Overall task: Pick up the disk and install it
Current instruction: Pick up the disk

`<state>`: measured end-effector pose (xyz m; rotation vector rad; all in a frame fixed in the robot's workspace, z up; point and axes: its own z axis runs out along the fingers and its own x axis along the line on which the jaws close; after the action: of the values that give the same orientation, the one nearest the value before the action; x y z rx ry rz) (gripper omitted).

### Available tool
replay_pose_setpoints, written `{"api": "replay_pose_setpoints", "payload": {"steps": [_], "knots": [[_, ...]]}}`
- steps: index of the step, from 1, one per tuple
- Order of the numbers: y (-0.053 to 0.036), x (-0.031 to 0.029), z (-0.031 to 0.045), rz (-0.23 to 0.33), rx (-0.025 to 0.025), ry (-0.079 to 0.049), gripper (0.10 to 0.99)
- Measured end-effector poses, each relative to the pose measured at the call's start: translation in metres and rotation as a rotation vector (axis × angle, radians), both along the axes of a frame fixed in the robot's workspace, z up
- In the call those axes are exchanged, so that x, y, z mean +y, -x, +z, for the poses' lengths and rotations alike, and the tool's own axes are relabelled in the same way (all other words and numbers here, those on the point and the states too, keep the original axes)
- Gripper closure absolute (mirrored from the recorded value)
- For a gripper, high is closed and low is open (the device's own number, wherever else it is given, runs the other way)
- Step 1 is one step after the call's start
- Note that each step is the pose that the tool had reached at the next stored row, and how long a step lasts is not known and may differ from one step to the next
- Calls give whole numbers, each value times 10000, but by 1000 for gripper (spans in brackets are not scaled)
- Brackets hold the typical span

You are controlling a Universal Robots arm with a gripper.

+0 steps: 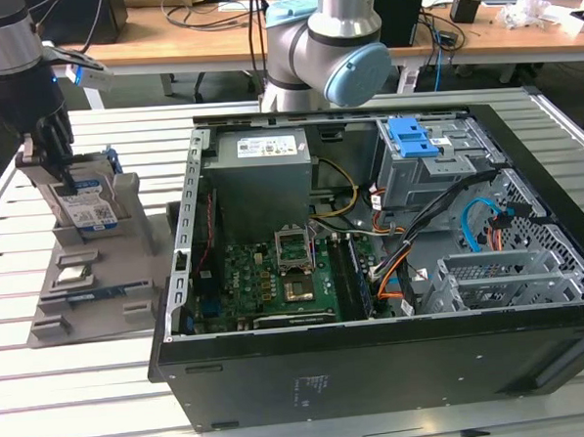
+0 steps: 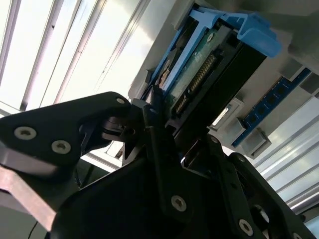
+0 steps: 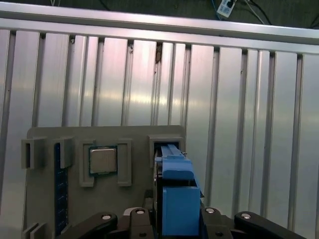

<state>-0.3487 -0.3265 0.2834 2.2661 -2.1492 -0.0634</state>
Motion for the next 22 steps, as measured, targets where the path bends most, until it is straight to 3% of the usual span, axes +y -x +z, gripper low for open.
{"api": "replay_pose_setpoints", "payload": {"steps": [5, 12, 14, 16, 22], "knots": [[0, -1, -1, -656, 1, 0, 718], [0, 1, -3, -1035, 0, 0, 718], [0, 0, -3, -1029, -1, -1, 718], [-1, -1, -3, -553, -1, -1, 718], [0, 0, -3, -549, 0, 0, 718]]}}
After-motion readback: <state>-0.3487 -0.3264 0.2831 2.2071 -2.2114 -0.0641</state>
